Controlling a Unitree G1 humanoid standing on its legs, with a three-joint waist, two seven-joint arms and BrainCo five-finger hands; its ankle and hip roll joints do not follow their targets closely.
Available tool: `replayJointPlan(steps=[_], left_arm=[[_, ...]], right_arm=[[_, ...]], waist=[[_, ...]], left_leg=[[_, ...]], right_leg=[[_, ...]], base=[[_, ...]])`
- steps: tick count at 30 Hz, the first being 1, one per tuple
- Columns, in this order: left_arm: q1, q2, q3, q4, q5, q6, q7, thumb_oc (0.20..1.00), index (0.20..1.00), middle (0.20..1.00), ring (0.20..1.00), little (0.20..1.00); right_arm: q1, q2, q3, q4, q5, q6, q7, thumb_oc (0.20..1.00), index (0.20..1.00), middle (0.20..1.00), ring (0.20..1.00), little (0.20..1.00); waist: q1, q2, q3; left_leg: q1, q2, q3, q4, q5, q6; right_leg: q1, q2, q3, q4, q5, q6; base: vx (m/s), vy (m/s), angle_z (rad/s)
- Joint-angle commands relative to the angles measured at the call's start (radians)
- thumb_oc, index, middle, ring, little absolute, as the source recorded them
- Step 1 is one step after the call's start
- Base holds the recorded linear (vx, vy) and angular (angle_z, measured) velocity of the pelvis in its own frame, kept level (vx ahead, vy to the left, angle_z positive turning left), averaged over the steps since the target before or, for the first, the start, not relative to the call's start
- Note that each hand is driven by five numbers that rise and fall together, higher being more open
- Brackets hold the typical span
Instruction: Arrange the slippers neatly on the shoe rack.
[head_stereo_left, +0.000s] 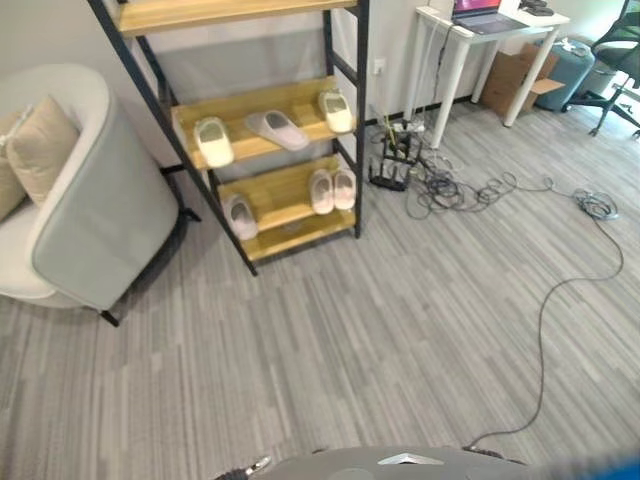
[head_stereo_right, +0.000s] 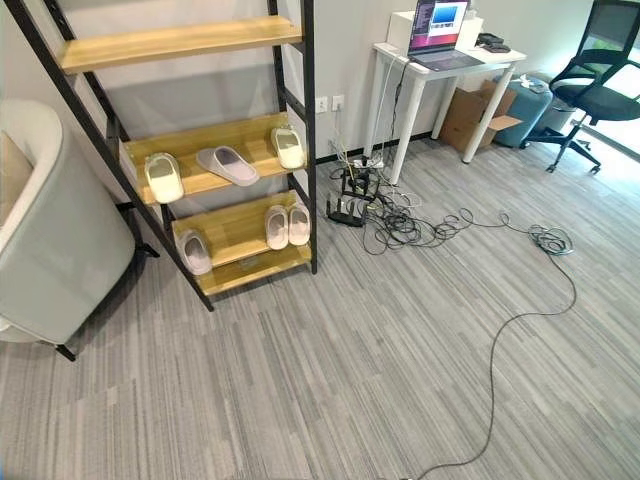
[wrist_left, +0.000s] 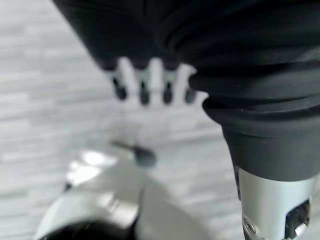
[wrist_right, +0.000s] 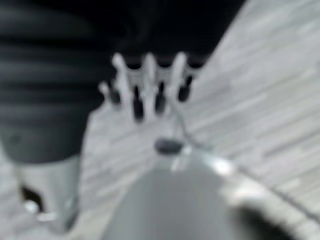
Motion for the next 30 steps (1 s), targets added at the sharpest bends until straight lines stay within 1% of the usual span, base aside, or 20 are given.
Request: replayJointPlan(steps=[1,12,13,14,15,16,17,18,19,20,21,22,23,24,25,26,27,29,30], left_arm=[[-0.051,0.002,0.021,0.078,0.046,-0.01,0.012,1.0,1.0,1.0,1.0,1.0],[-0.085,0.019,0.008,0.049,0.006,-0.018,0.016,1.0,1.0,1.0,1.0,1.0],[-0.112,0.032,-0.009,0.035,-0.013,-0.018,0.021,1.0,1.0,1.0,1.0,1.0],[-0.128,0.043,-0.017,0.023,-0.02,-0.026,0.025,1.0,1.0,1.0,1.0,1.0],[-0.161,0.044,-0.041,-0.014,-0.039,-0.035,0.038,1.0,1.0,1.0,1.0,1.0],[-0.163,0.046,-0.037,-0.024,-0.039,-0.038,0.04,1.0,1.0,1.0,1.0,1.0],[-0.157,0.046,-0.032,-0.028,-0.034,-0.038,0.036,1.0,1.0,1.0,1.0,1.0],[-0.152,0.049,-0.027,-0.029,-0.031,-0.042,0.038,1.0,1.0,1.0,1.0,1.0],[-0.151,0.049,-0.023,-0.024,-0.036,-0.042,0.038,1.0,1.0,1.0,1.0,1.0],[-0.151,0.048,-0.019,-0.015,-0.039,-0.04,0.037,1.0,1.0,1.0,1.0,1.0],[-0.14,0.047,-0.007,0.001,-0.043,-0.037,0.035,1.0,1.0,1.0,1.0,1.0],[-0.127,0.047,0.003,0.016,-0.034,-0.032,0.035,1.0,1.0,1.0,1.0,1.0],[-0.112,0.059,0.014,0.037,-0.007,-0.026,0.042,1.0,1.0,1.0,1.0,1.0],[-0.106,0.069,0.024,0.053,0.014,-0.02,0.042,1.0,1.0,1.0,1.0,1.0],[-0.097,0.08,0.035,0.062,0.023,-0.016,0.043,1.0,1.0,1.0,1.0,1.0],[-0.096,0.088,0.042,0.064,0.028,-0.012,0.045,1.0,1.0,1.0,1.0,1.0],[-0.096,0.088,0.042,0.064,0.028,-0.012,0.045,1.0,1.0,1.0,1.0,1.0],[-0.098,0.099,0.047,0.053,0.028,-0.014,0.046,1.0,1.0,1.0,1.0,1.0],[-0.104,0.104,0.04,0.043,0.026,-0.017,0.047,1.0,1.0,1.0,1.0,1.0]], right_arm=[[-0.02,-0.015,0.019,0.074,-0.006,-0.01,-0.013,1.0,1.0,1.0,1.0,1.0],[-0.034,-0.035,0.029,0.058,-0.007,-0.006,-0.006,1.0,1.0,1.0,1.0,1.0],[-0.074,-0.049,0.054,0.034,-0.021,-0.003,-0.001,1.0,1.0,1.0,1.0,1.0],[-0.095,-0.06,0.069,0.022,-0.029,-0.005,0.0,1.0,1.0,1.0,1.0,1.0],[-0.097,-0.085,0.076,0.033,-0.043,0.0,0.001,1.0,1.0,1.0,1.0,1.0],[-0.095,-0.085,0.079,0.044,-0.04,0.003,0.0,1.0,1.0,1.0,1.0,1.0],[-0.093,-0.082,0.08,0.046,-0.041,0.004,0.0,1.0,1.0,1.0,1.0,1.0],[-0.094,-0.078,0.087,0.044,-0.045,0.002,0.001,1.0,1.0,1.0,1.0,1.0],[-0.096,-0.069,0.095,0.044,-0.054,0.002,0.004,1.0,1.0,1.0,1.0,1.0],[-0.097,-0.06,0.101,0.044,-0.06,0.003,0.002,1.0,1.0,1.0,1.0,1.0],[-0.097,-0.051,0.105,0.043,-0.065,0.001,0.0,1.0,1.0,1.0,1.0,1.0],[-0.097,-0.048,0.101,0.044,-0.069,0.001,-0.001,1.0,1.0,1.0,1.0,1.0],[-0.094,-0.038,0.095,0.039,-0.075,0.001,-0.005,1.0,1.0,1.0,1.0,1.0],[-0.094,-0.033,0.091,0.033,-0.079,0.002,-0.006,1.0,1.0,1.0,1.0,1.0],[-0.099,-0.03,0.086,0.019,-0.076,0.0,-0.006,1.0,1.0,1.0,1.0,1.0],[-0.108,-0.031,0.087,0.008,-0.074,0.0,-0.006,1.0,1.0,1.0,1.0,1.0],[-0.108,-0.031,0.087,0.008,-0.074,0.0,-0.006,1.0,1.0,1.0,1.0,1.0],[-0.122,-0.023,0.106,-0.021,-0.081,-0.004,-0.008,1.0,1.0,1.0,1.0,1.0],[-0.127,-0.017,0.114,-0.036,-0.082,-0.004,-0.008,1.0,1.0,1.0,1.0,1.0]], waist=[[0.002,-0.001,-0.071],[-0.005,0.001,-0.056],[-0.004,0.009,-0.007],[0.001,0.008,0.023],[0.025,-0.023,0.095],[0.037,-0.027,0.085],[0.047,-0.027,0.077],[0.065,-0.031,0.072],[0.088,-0.035,0.071],[0.101,-0.041,0.069],[0.115,-0.047,0.062],[0.119,-0.052,0.055],[0.118,-0.064,0.043],[0.118,-0.074,0.037],[0.12,-0.088,0.028],[0.116,-0.093,0.026],[0.116,-0.093,0.025],[0.106,-0.101,0.028],[0.1,-0.098,0.031]], left_leg=[[-0.021,0.0,-0.052,0.002,0.025,-0.042],[-0.02,0.003,-0.053,0.002,0.024,-0.045],[-0.022,0.014,-0.072,0.008,0.033,-0.042],[-0.067,0.013,-0.084,0.077,0.017,-0.047],[-0.333,0.035,0.025,0.475,0.085,-0.089],[-0.374,0.064,0.137,0.436,0.065,-0.067],[-0.38,0.059,0.173,0.375,0.063,-0.056],[-0.402,0.048,0.19,0.319,0.098,-0.062],[-0.414,0.047,0.181,0.267,0.126,-0.074],[-0.414,0.039,0.161,0.236,0.138,-0.078],[-0.408,0.017,0.124,0.217,0.138,-0.067],[-0.399,-0.001,0.097,0.207,0.136,-0.057],[-0.392,-0.012,0.09,0.21,0.13,-0.043],[-0.38,-0.014,0.1,0.214,0.123,-0.031],[-0.358,-0.024,0.104,0.213,0.107,-0.014],[-0.338,-0.03,0.104,0.204,0.096,-0.001],[-0.339,-0.03,0.103,0.204,0.096,-0.001],[-0.299,-0.048,0.097,0.192,0.071,0.023],[-0.275,-0.05,0.088,0.185,0.06,0.033]], right_leg=[[0.002,-0.042,0.011,0.012,0.001,0.094],[0.011,-0.043,0.01,0.012,-0.007,0.093],[-0.038,-0.047,0.007,0.12,-0.038,0.071],[-0.065,-0.054,-0.001,0.165,-0.055,0.06],[-0.019,-0.066,-0.078,0.149,-0.099,0.017],[0.018,-0.059,-0.113,0.117,-0.113,0.019],[0.041,-0.054,-0.124,0.097,-0.116,0.024],[0.071,-0.045,-0.133,0.078,-0.119,0.03],[0.088,-0.041,-0.133,0.071,-0.121,0.036],[0.094,-0.042,-0.13,0.071,-0.123,0.043],[0.108,-0.04,-0.124,0.072,-0.129,0.052],[0.111,-0.041,-0.117,0.084,-0.132,0.057],[0.116,-0.054,-0.119,0.117,-0.138,0.064],[0.112,-0.064,-0.114,0.152,-0.134,0.069],[0.105,-0.079,-0.108,0.204,-0.124,0.084],[0.076,-0.098,-0.104,0.273,-0.086,0.097],[0.076,-0.098,-0.104,0.273,-0.086,0.097],[0.035,-0.131,-0.094,0.391,0.004,0.132],[0.002,-0.142,-0.086,0.455,0.028,0.135]], base=[[0.0,-0.011,0.06],[0.02,-0.037,0.01],[-0.01,-0.167,0.08],[0.06,-0.35,0.18],[0.19,-0.242,0.25],[0.33,-0.151,0.6],[0.4,0.076,1.51],[0.36,0.122,1.85],[0.32,0.135,1.32],[0.31,0.151,0.03],[0.33,0.154,-0.48],[0.38,0.164,-0.46],[0.38,0.16,-0.28],[0.4,0.172,-0.18],[0.35,0.169,-0.06],[0.23,0.114,-0.05],[0.19,0.105,-0.02],[0.23,0.106,-0.1],[0.39,0.115,0.05]])
